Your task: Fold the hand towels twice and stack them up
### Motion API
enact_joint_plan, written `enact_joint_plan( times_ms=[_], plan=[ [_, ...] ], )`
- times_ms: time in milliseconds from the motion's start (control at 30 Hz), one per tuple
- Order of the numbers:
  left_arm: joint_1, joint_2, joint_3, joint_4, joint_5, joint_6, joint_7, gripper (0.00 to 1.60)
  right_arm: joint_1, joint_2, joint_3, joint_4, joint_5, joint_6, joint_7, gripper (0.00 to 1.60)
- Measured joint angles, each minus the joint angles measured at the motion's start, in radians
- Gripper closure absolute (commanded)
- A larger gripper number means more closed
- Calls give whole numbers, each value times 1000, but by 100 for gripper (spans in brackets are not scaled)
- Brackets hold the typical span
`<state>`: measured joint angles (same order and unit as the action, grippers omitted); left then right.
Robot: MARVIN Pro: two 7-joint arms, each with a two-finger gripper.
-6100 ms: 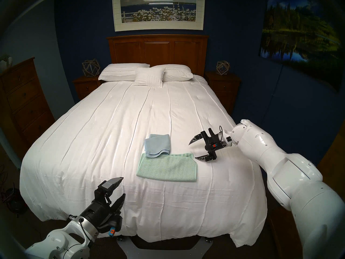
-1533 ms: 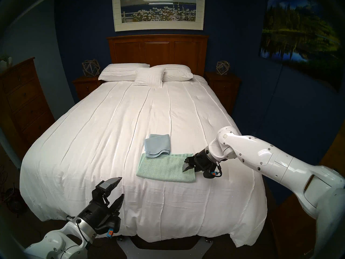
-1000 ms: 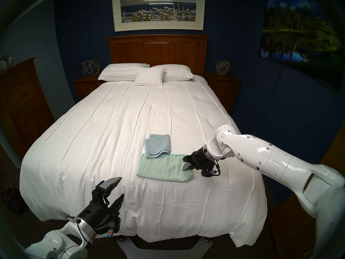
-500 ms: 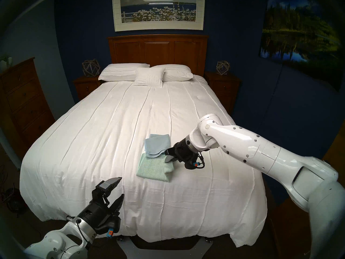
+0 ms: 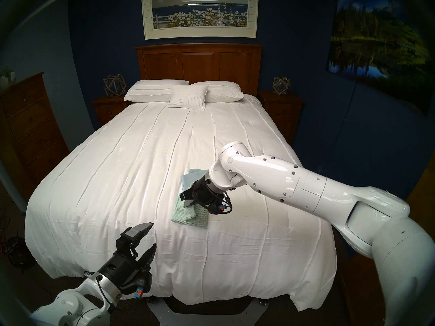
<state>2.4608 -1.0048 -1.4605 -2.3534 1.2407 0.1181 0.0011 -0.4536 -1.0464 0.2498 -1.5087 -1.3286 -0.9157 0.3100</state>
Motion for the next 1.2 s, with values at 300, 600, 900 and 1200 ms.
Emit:
enact_joint_plan(
  times_ms=[300, 600, 900, 1200],
  plan=[
    [-1, 0, 0, 0, 0, 0, 0, 0, 30, -94, -61, 120, -4, 16, 23, 81],
    [-1, 0, 0, 0, 0, 0, 0, 0, 55, -189, -100, 268, 9, -1, 10, 16],
    [0, 0, 0, -1, 0, 0, 0, 0, 88, -236, -100, 343, 33, -43, -49, 0],
    [0, 0, 0, -1, 0, 0, 0, 0, 110, -157, -105, 252, 65, -46, -67, 0]
  ],
)
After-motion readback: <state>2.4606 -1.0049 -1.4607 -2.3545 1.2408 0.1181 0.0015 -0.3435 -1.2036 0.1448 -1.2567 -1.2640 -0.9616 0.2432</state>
